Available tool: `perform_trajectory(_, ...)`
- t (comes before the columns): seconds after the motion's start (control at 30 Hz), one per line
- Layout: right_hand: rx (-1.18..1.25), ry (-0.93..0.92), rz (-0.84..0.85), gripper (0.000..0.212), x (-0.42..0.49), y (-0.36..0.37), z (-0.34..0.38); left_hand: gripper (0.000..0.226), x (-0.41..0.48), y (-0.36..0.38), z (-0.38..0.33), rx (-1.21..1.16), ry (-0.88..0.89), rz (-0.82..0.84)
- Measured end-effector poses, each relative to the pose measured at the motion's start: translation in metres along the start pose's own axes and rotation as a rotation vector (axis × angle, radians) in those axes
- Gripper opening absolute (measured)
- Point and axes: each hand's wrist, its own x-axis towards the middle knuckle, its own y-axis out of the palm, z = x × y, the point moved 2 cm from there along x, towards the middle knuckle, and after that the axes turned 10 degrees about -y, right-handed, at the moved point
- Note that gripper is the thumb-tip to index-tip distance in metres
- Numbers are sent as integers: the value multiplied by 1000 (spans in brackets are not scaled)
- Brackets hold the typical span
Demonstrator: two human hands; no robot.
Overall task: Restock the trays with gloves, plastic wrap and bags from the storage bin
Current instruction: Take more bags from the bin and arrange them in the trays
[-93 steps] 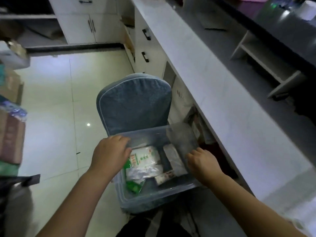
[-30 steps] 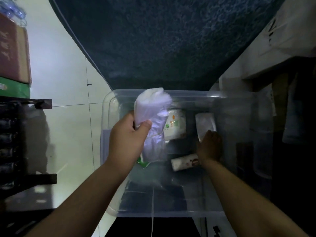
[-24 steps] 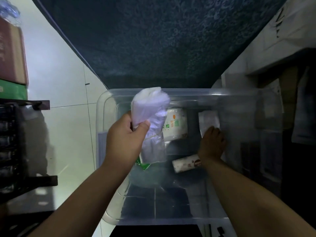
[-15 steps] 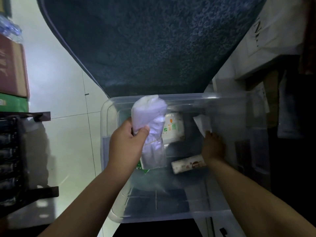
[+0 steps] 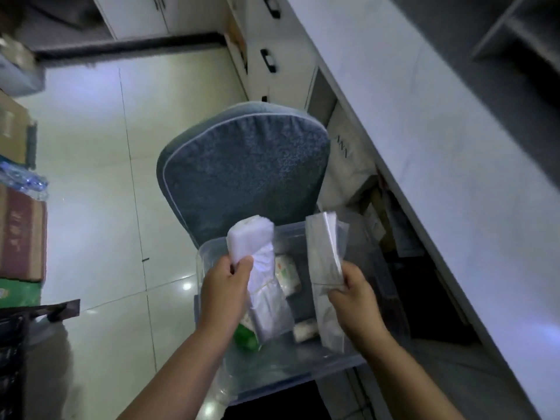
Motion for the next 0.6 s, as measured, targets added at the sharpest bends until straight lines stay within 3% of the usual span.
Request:
perform_trajectory(0.23,358,-31,41,47,-58,-52,72,23,-51,18,-54,-142,27,257)
perform_trajectory(0.4,70,-6,-245,26,-87,-84,72,19,-95,45,-77,-245,32,412)
perform_trajectory(0.6,3,-72,-410,22,-132,-132,63,25,-152,88,-90,-244,-3,580)
